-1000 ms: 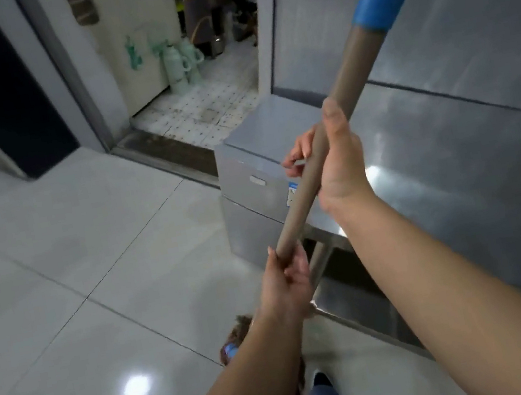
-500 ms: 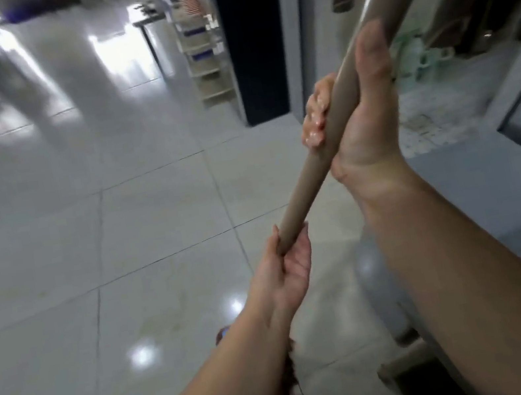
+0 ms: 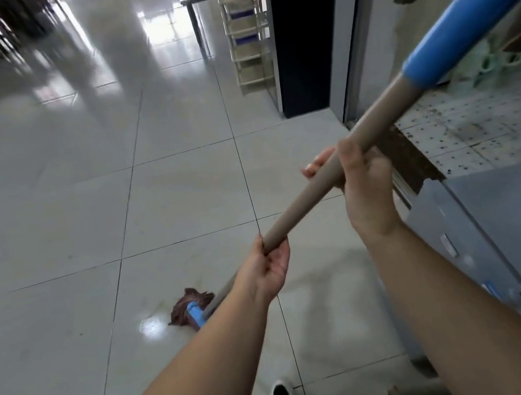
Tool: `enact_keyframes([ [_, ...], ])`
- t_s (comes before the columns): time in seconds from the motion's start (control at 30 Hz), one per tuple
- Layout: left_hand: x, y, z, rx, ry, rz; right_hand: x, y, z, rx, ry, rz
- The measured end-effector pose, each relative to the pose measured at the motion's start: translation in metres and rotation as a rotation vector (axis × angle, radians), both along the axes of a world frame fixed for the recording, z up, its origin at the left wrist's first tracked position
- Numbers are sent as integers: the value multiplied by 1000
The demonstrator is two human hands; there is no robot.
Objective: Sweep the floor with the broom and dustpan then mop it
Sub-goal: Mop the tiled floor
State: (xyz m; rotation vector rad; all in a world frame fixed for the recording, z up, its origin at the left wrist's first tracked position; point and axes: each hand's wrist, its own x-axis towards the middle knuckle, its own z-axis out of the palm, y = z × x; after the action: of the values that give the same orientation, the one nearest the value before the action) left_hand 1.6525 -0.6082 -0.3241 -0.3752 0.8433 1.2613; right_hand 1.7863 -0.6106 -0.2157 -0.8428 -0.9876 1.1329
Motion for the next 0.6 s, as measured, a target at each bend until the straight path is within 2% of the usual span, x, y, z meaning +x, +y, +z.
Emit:
enact_keyframes([
  [0.07,-4,9,-27,-77,-18,-1,8,12,-26,-122,-128,3],
  [0.17,-4,24,-54,-184,-51,29,28,36,-55,-362,-426,38],
  [0.33,-2,72,-84,-235,-106,33,31,83,-60,-708,-825,168],
  [0.4,0,93,-90,-261,-118,5,14,103,-52,-710,-926,255],
  [0.5,1,122,-94,-266,-119,-29,-12,144,-36,-599,-1092,333],
  [0.6,-6,146,-97,-308,-114,-45,-25,190,-28,-469,-1477,376],
])
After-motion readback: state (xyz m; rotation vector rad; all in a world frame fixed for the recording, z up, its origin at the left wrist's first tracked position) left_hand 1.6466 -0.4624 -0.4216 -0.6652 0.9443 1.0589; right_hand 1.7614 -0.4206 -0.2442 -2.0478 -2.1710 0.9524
